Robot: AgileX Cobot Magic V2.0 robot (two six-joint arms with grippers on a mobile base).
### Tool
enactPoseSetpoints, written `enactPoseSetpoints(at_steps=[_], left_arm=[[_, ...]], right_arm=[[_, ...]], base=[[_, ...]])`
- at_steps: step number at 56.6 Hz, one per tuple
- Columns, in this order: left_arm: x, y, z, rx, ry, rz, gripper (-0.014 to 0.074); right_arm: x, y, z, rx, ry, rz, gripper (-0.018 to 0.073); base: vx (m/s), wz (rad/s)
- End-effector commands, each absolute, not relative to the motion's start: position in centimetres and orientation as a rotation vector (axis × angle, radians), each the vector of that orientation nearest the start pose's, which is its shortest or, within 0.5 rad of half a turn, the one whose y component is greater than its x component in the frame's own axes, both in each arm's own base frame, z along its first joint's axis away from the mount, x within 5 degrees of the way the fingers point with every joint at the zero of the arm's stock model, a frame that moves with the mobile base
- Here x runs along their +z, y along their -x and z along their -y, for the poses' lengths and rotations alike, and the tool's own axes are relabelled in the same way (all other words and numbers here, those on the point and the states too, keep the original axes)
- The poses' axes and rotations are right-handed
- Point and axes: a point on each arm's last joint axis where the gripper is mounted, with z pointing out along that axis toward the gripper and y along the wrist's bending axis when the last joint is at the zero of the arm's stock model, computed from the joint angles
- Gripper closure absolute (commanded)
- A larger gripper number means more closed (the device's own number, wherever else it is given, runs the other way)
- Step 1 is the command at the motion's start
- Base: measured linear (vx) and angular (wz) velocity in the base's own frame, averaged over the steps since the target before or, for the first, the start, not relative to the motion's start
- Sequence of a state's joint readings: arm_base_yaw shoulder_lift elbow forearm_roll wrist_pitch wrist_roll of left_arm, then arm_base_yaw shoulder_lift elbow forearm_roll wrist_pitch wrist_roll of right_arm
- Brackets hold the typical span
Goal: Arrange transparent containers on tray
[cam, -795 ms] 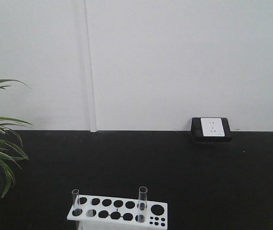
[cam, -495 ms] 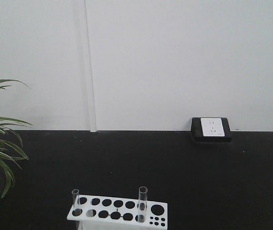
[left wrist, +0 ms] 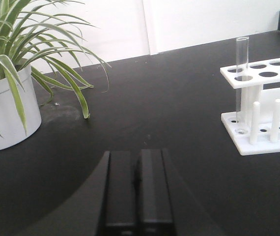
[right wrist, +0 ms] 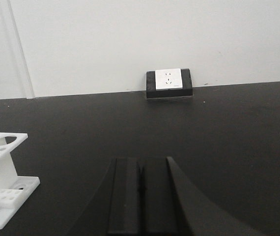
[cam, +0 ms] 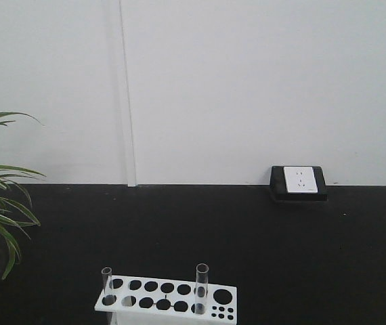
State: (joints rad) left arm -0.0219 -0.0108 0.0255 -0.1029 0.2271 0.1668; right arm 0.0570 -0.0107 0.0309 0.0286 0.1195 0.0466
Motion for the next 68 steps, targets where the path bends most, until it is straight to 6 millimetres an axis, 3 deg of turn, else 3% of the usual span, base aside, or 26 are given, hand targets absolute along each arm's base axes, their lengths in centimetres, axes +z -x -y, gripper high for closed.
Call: enactPoseSetpoints(at_steps=[1, 14, 31, 40, 48, 54, 61, 68], left_arm=[[18.1, -5.6, 0.3, 0.014, -0.074, -1.65, 0.0603], [19.2, -5.6, 0.1, 0.024, -0.059, -1.535, 0.0603], [24.6, -4.4, -0.4, 0.015, 0.032, -1.087, 0.0603], [27.9, -4.0, -0.6, -0.046, 0.095, -1.052, 0.0603], [32.4, -4.7, -0.5, -0.058, 0.096, -1.064, 0.0603], [36.1, -6.2, -0.4, -0.056, 0.079, -1.115, 0.0603], [39.2, -8.9, -0.1, -0.065, 0.064, -1.203, 0.0603], [41.2, -12.3, 0.0, -0.047, 0.044, -1.279, 0.0603]], right_arm=[[19.7, -5.7, -0.3, 0.09, -0.007, -1.547, 0.0571], [20.4, -5.7, -0.3, 0.091, -0.008, -1.481, 0.0571], [23.1, -5.2, -0.2, 0.102, -0.016, -1.314, 0.0571], [27.3, -4.1, -0.2, 0.071, 0.013, -1.234, 0.0571], [33.5, -3.1, -0.2, 0.019, 0.048, -1.134, 0.0571], [37.4, -3.6, -0.2, -0.038, 0.083, -1.102, 0.0571], [41.1, -6.0, -0.3, -0.05, 0.093, -1.126, 0.0571], [42.9, -9.2, -0.5, -0.049, 0.097, -1.165, 0.0571]], base=[[0.0, 0.0], [0.0, 0.0], [0.0, 0.0], [0.0, 0.0], [0.0, 0.0], [0.0, 0.0], [0.0, 0.0], [0.0, 0.0]])
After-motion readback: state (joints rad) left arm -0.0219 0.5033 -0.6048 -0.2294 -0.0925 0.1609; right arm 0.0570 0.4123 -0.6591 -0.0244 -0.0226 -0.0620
